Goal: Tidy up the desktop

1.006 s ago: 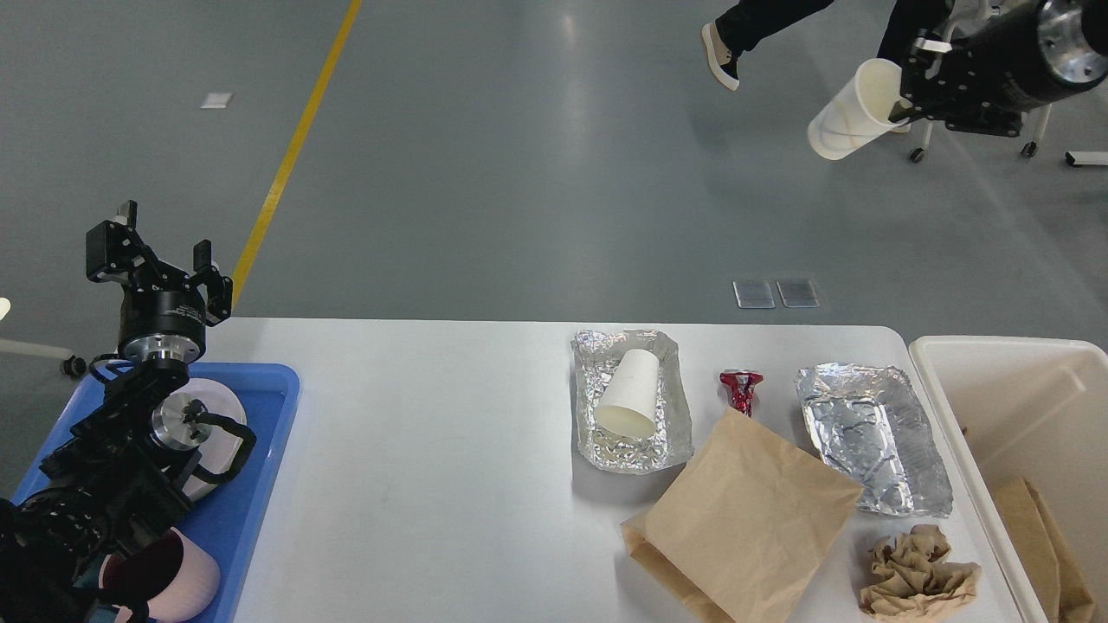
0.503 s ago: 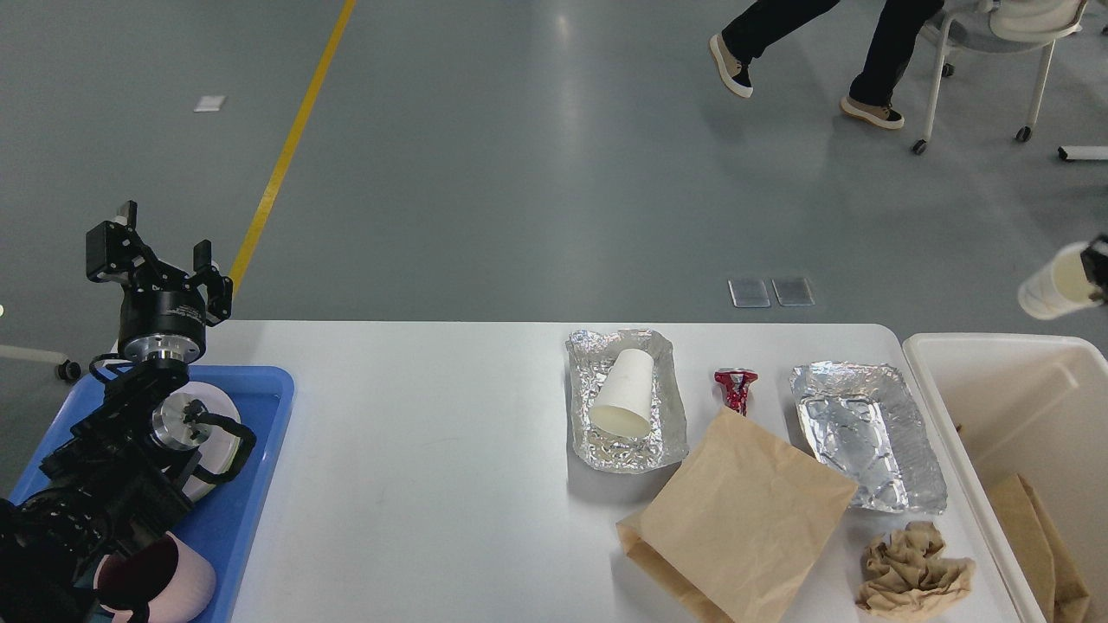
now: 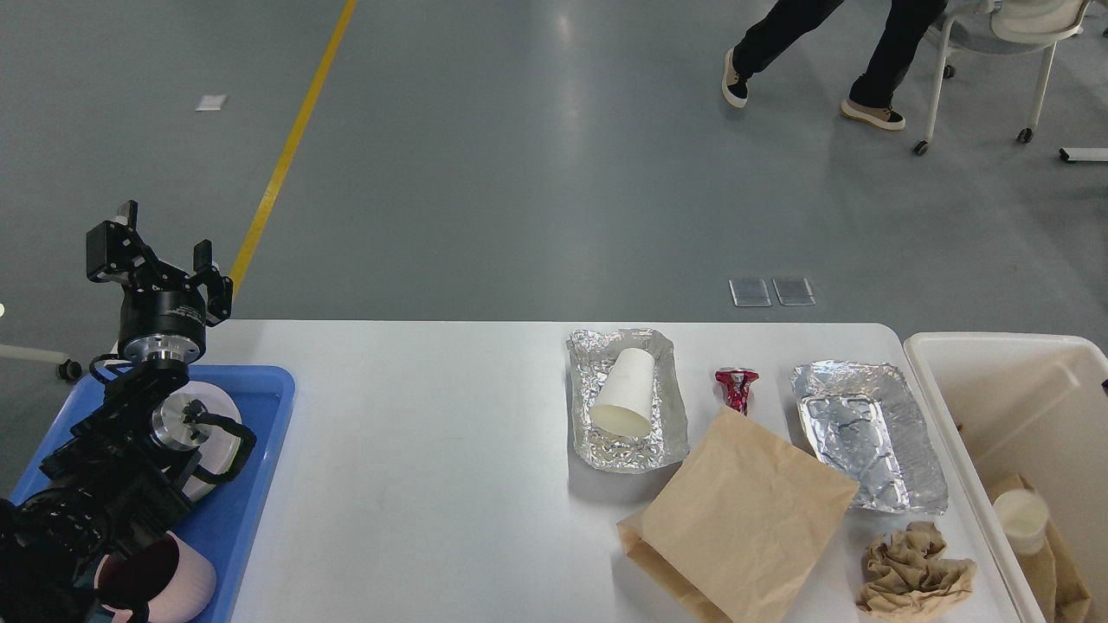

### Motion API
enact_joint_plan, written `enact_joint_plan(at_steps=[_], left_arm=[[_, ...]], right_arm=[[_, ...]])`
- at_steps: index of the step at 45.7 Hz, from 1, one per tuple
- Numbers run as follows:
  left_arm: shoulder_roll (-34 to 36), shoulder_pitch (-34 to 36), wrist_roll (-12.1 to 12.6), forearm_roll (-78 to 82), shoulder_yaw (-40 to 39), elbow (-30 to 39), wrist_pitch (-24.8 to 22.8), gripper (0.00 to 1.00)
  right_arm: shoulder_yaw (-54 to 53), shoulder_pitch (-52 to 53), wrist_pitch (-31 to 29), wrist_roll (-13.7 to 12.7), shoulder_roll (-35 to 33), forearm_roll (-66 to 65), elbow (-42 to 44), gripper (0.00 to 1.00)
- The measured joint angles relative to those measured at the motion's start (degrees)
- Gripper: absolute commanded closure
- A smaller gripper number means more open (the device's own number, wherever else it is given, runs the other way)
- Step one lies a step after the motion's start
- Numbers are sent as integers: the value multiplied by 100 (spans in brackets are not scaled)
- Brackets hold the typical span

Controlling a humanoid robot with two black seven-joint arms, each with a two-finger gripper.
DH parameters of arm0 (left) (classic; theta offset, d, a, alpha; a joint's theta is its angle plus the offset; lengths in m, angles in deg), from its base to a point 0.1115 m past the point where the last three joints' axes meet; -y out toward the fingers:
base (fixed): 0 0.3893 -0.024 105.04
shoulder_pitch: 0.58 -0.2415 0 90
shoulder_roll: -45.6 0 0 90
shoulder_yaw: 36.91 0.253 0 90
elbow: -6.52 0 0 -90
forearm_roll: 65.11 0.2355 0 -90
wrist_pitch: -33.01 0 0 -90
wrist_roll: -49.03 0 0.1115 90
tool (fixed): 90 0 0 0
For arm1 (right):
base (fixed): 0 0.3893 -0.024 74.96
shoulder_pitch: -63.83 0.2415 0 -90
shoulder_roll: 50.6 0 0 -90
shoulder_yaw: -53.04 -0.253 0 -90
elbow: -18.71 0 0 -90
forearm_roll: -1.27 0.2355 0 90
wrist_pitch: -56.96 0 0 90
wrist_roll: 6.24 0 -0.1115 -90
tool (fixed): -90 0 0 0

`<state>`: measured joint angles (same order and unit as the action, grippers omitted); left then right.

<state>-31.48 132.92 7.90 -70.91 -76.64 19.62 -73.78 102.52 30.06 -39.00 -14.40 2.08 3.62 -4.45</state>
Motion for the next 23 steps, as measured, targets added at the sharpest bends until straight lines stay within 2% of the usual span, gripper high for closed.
enact_joint_plan(at_steps=[7,15,23], left_arm=[[0,0,0,0,0,0,0,3],[0,0,0,0,0,0,0,3],[0,0,0,0,0,0,0,3]], right_arm=[[12,187,7,13,24,8,-75,0],[254,1423,-13,2,453,-69,-600,0],[1121,2812,-315,-9,1235,-114,-1215,0]])
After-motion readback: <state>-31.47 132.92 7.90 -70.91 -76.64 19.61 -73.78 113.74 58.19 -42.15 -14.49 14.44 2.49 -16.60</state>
